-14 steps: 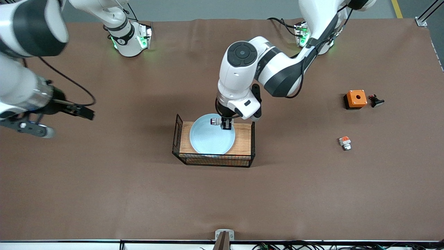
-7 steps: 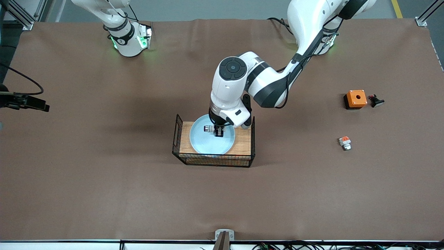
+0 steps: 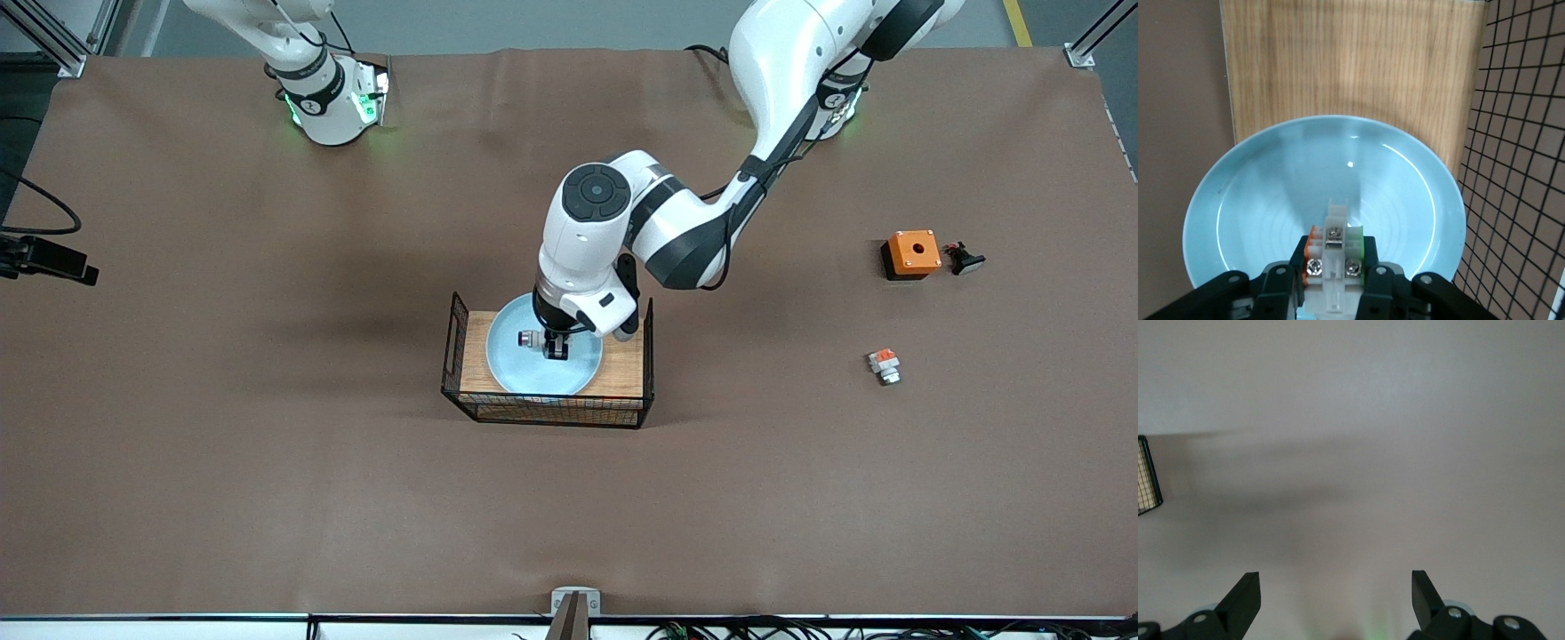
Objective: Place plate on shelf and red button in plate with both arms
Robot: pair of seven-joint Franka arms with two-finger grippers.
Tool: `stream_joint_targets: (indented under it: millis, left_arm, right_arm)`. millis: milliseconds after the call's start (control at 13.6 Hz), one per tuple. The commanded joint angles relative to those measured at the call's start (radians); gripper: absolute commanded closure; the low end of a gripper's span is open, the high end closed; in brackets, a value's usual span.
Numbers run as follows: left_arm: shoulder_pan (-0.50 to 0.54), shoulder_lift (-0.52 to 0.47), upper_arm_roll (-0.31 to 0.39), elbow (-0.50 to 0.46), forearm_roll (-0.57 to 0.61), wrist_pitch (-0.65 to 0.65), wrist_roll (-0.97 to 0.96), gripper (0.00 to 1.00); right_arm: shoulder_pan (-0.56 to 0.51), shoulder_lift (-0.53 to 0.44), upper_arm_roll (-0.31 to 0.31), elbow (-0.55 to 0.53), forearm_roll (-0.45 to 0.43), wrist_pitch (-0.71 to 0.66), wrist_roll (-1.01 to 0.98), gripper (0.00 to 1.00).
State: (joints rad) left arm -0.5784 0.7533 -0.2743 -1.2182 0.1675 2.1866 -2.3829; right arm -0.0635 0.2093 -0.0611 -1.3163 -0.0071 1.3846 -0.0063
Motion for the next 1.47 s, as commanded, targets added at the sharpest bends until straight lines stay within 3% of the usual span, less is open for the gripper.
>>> stream_joint_targets:
  millis: [0, 295, 369, 590, 1106, 1401]
  left_arm:
    - [-0.015, 0.023, 0.014, 0.029, 0.012, 0.009, -0.016, 0.78]
    - [-0.014, 0.037, 0.015, 0.029, 0.018, 0.012, -0.006, 0.68]
    - [-0.012, 0.035, 0.015, 0.029, 0.02, 0.012, 0.001, 0.59]
    - [-0.006, 0.02, 0.014, 0.029, 0.02, 0.01, 0.008, 0.0]
    - [0.06, -0.081, 0.003, 0.026, -0.012, -0.019, 0.019, 0.0]
    - [0.107, -0.172, 0.001, 0.006, -0.11, -0.149, 0.236, 0.0]
  right_arm:
    - [-0.003, -0.065, 0.024, -0.015, 0.012, -0.044, 0.086, 0.0]
    - [0.031, -0.229, 0.021, -0.184, 0.012, 0.007, 0.131, 0.0]
    - [0.031, -0.247, 0.021, -0.196, 0.01, 0.008, 0.126, 0.0]
    - [0.044, -0.277, 0.024, -0.196, 0.003, 0.005, 0.095, 0.0]
    - [0.062, -0.346, 0.021, -0.285, -0.002, 0.034, 0.095, 0.0]
    - [0.065, -0.36, 0.023, -0.304, -0.001, 0.053, 0.095, 0.0]
